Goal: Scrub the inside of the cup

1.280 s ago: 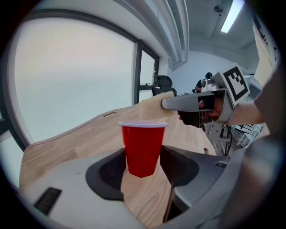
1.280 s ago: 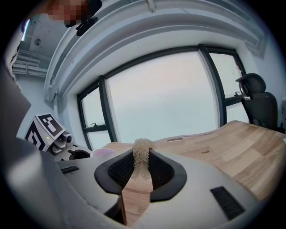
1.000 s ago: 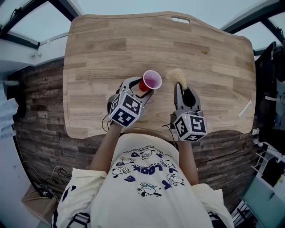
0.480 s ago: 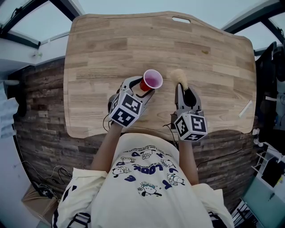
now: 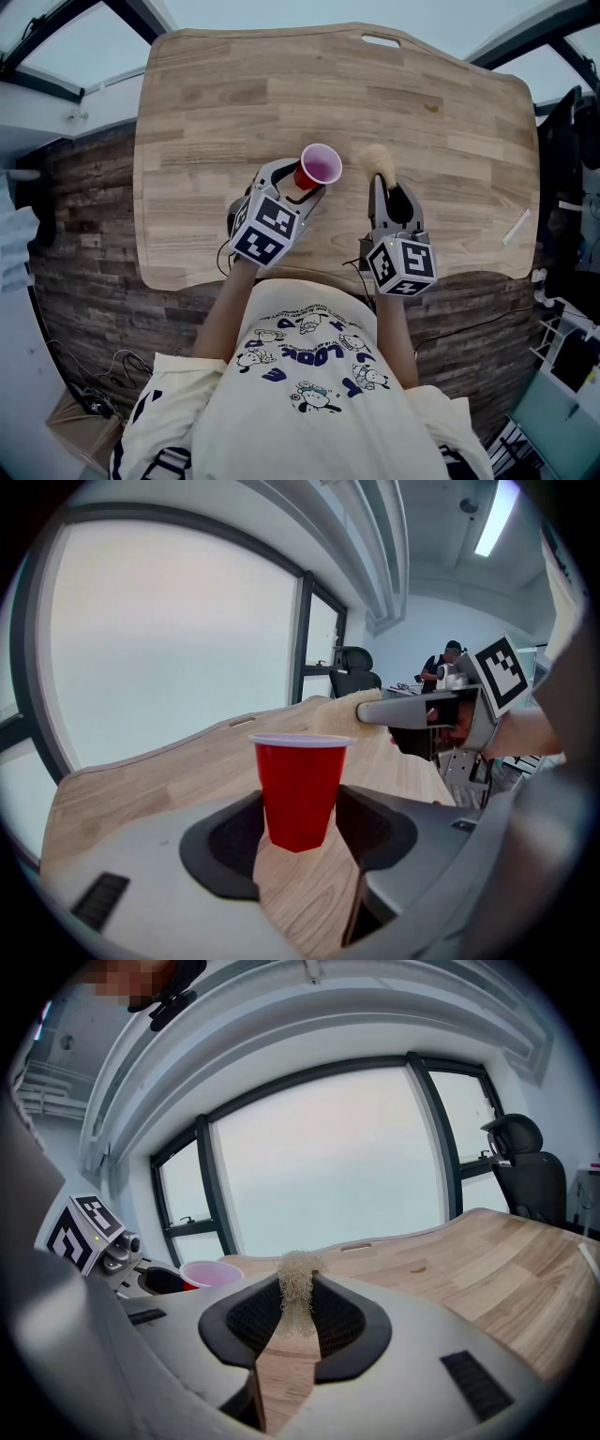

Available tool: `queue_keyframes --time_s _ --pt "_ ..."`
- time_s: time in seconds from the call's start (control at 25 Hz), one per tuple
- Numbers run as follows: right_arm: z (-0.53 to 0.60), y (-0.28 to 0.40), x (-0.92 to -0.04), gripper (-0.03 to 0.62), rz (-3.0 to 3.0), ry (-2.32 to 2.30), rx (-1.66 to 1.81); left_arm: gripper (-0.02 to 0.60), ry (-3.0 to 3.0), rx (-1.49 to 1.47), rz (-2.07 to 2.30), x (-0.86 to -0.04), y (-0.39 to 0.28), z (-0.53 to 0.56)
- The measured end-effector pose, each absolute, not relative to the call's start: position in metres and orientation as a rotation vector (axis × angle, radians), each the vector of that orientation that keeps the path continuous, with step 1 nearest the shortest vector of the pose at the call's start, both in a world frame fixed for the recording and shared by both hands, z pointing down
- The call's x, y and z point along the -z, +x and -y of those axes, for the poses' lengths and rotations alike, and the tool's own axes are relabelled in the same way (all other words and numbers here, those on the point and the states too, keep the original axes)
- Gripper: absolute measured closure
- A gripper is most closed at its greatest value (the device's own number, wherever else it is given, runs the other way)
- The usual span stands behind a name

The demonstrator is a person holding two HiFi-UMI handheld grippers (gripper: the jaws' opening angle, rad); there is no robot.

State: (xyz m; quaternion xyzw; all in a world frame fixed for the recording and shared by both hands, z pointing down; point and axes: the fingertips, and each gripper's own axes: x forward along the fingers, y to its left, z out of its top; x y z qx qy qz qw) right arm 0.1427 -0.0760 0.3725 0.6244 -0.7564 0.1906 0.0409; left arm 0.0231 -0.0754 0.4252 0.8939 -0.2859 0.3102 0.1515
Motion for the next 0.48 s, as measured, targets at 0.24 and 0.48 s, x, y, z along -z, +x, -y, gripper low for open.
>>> queue_keyframes --time_s 0.24,0.48 --pt "0.0766 0.144 -0.3723 0.511 2.312 1.917 -0.581 0.319 2.568 -0.884 0.818 -0.4246 0.0244 0.0759" --pt "0.0778 0.1454 -0.3723 0.511 2.307 1.918 -0.581 0.319 2.566 -0.877 0.82 -0.4231 0.0245 0.0785"
